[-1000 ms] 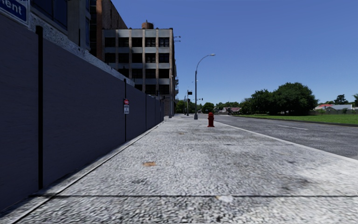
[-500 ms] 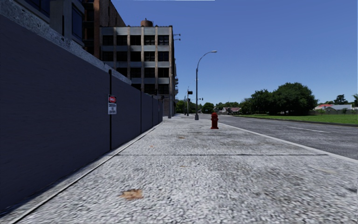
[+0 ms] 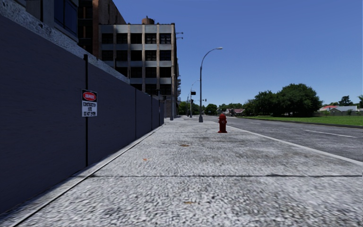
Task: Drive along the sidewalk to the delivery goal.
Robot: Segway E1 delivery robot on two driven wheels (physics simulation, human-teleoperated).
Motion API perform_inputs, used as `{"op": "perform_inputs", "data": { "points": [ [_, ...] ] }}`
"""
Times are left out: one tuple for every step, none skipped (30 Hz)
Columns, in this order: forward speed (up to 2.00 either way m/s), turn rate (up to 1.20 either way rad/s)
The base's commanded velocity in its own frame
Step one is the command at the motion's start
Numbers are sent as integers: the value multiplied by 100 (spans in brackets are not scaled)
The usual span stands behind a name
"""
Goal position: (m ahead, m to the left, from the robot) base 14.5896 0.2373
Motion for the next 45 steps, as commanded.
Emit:
{"op": "perform_inputs", "data": {
  "points": [
    [200,0],
    [200,0],
    [200,0],
    [200,0],
    [200,0],
    [200,0],
    [200,0],
    [200,0],
    [200,0],
    [200,0],
    [200,0],
    [200,0],
    [200,0],
    [200,0],
    [200,0],
    [200,0],
    [200,0],
    [200,0],
    [200,0],
    [200,0],
    [200,0],
    [200,0],
    [200,0],
    [200,0],
    [200,0],
    [200,0],
    [200,0],
    [200,0],
    [200,0],
    [200,0],
    [200,0],
    [200,0],
    [200,6],
    [200,6],
    [200,11],
    [200,17],
    [200,18],
    [200,18],
    [200,19],
    [200,19],
    [200,19],
    [200,19],
    [200,19],
    [200,19],
    [200,6]
  ]
}}
